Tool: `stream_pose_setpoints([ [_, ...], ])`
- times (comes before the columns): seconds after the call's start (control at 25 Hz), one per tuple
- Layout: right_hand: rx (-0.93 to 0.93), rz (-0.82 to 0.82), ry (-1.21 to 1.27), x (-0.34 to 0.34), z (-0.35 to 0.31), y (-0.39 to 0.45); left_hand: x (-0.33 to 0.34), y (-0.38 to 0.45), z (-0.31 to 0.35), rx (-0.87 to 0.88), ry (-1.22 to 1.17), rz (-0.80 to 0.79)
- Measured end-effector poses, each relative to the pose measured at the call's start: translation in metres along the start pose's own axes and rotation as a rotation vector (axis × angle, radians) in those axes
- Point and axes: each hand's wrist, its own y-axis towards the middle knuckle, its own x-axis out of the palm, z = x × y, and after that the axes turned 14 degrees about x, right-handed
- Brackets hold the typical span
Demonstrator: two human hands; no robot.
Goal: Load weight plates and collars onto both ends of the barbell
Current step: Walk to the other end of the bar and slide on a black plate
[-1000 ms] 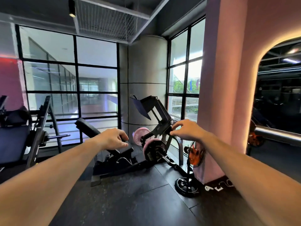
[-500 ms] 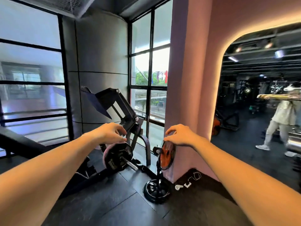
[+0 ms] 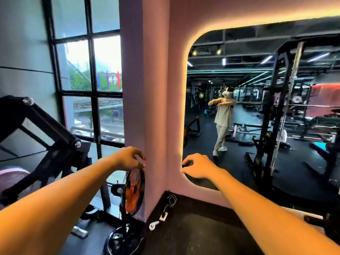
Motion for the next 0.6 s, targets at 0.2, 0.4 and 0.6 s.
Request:
stream_pose_setpoints([
  [0.2, 0.103, 0.079, -0.001, -0.042, 0.036, 0.125, 0.002, 0.154, -0.021, 0.107, 0.02, -0.022],
  [0.4, 0.254, 0.201, -0.011, -0.095, 0.085, 0.231, 0.018, 0.322, -0.006, 0.269, -0.054, -0.068],
  [0.6, 0.423, 0.342, -0.03, -0.14, 0.163, 0.3, 0.083, 0.486, 0.043, 0.534, -0.093, -0.134],
])
